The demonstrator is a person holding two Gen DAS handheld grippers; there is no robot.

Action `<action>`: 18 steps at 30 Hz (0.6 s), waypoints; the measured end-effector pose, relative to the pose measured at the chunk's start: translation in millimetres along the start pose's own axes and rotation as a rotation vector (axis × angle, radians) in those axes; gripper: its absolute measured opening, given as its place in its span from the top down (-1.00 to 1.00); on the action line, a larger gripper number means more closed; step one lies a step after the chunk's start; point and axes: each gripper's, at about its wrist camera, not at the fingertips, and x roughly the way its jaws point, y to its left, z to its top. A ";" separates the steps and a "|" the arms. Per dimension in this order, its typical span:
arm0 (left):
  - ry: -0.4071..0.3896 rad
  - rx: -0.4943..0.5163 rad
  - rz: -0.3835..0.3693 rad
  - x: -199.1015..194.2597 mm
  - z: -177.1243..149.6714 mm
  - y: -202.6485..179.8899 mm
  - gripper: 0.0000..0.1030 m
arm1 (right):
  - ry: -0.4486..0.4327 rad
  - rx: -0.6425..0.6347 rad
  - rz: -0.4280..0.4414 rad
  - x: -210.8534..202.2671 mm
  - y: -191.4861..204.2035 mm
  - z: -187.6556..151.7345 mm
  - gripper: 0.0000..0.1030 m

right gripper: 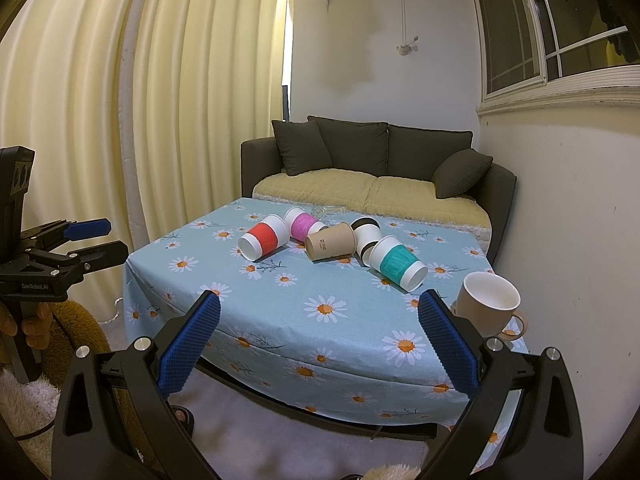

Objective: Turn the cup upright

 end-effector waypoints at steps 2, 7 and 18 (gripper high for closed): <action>0.003 -0.001 0.001 1.1 -0.5 0.6 -0.76 | 0.001 0.001 -0.001 0.3 -0.3 1.5 -0.90; 0.038 -0.005 0.015 7.7 0.6 2.8 -0.76 | 0.009 0.005 -0.008 1.9 -1.7 0.9 -0.90; 0.136 0.013 -0.009 32.3 19.9 14.1 -0.76 | 0.063 0.026 0.021 27.2 -6.0 24.1 -0.90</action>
